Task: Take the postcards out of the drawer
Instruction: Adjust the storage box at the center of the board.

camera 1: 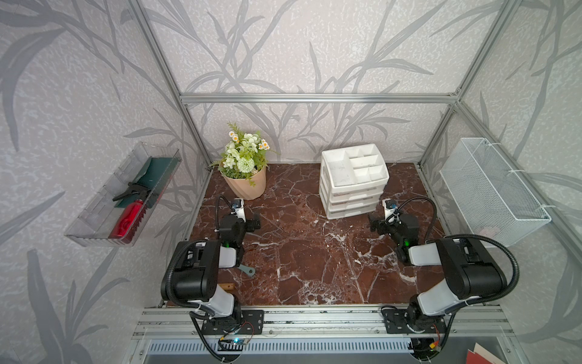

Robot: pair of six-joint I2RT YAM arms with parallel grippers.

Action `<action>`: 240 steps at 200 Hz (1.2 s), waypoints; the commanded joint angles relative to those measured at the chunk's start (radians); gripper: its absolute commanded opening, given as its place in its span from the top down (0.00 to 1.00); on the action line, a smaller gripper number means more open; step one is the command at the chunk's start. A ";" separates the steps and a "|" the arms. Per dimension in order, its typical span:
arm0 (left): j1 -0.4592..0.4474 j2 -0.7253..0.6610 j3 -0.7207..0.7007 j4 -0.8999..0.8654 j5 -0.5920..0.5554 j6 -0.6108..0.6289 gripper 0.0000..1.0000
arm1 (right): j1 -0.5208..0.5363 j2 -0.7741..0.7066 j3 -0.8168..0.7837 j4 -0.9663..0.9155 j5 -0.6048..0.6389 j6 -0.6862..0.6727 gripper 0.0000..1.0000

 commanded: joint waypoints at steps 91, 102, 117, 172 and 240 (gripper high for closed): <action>0.002 0.000 -0.026 0.069 0.019 0.032 0.01 | 0.002 -0.039 -0.005 0.035 0.042 0.015 0.01; 0.000 -0.015 -0.049 0.097 0.019 0.033 0.01 | 0.002 -0.076 -0.023 0.033 0.063 0.024 0.01; -0.004 -0.066 -0.077 0.107 0.005 0.037 0.01 | 0.002 -0.139 -0.048 0.027 0.096 0.034 0.01; -0.151 -0.497 -0.042 -0.265 -0.113 0.080 0.01 | 0.011 -0.529 -0.022 -0.289 0.105 0.024 0.01; -0.323 -0.527 0.490 -0.895 -0.188 -0.118 0.01 | 0.013 -0.645 0.414 -1.018 0.139 0.195 0.01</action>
